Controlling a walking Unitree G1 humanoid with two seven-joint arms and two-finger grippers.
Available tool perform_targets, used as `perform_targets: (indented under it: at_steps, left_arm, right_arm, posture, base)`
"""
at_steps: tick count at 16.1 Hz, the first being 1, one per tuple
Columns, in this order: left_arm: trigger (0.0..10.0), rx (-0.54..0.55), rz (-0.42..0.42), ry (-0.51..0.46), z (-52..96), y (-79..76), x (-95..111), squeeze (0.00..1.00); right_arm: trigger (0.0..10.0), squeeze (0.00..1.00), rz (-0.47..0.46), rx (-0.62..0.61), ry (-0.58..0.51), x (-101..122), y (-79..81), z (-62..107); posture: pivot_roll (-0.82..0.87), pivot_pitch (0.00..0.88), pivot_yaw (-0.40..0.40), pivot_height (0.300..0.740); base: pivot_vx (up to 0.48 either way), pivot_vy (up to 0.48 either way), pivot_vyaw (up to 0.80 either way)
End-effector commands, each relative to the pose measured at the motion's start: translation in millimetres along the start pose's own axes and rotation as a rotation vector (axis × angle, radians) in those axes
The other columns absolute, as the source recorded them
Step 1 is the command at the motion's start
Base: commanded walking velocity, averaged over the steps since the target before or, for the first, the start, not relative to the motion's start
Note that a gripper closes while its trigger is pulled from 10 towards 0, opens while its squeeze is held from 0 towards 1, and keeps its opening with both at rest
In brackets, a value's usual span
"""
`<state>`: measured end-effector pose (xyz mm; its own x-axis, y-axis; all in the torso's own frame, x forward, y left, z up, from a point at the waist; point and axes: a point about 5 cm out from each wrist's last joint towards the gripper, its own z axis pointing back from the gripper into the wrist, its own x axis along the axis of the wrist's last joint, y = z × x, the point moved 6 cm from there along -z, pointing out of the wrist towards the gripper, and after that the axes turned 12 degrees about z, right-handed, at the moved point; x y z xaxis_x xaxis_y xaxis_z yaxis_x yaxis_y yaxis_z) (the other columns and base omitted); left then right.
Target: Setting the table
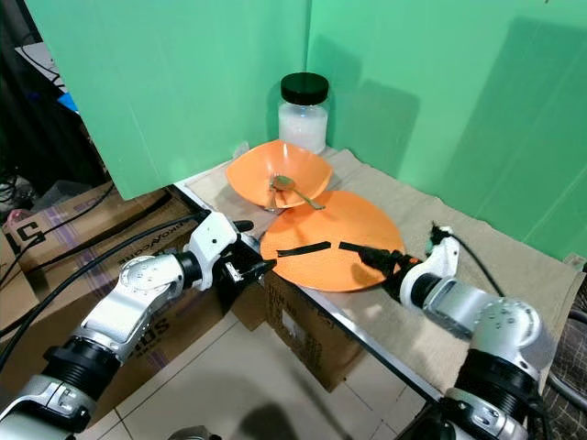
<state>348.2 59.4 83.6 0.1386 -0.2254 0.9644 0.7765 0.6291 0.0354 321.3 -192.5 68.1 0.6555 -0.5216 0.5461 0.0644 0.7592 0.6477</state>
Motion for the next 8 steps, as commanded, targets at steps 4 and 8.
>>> perform_targets:
  at_steps: [4, 8]
  left_arm:
    - [10.0, 0.005, -0.013, -0.004, -2.8, 3.2, 3.8, 0.00]
    - [10.0, -0.009, -0.015, -0.010, -0.9, 0.0, 4.7, 0.00]
  right_arm:
    - [1.4, 0.00, -0.019, 0.000, -0.007, 0.4, 6.9, -10.1]
    - [0.0, 0.00, -0.024, -0.013, -0.031, 4.9, 5.3, -12.2]
  posture:
    - [0.08, 0.000, 0.002, 0.740]
    - [0.08, 0.000, -0.002, 0.740]
  base:
    - [0.000, 0.000, 0.00]
    - [0.000, 0.000, 0.00]
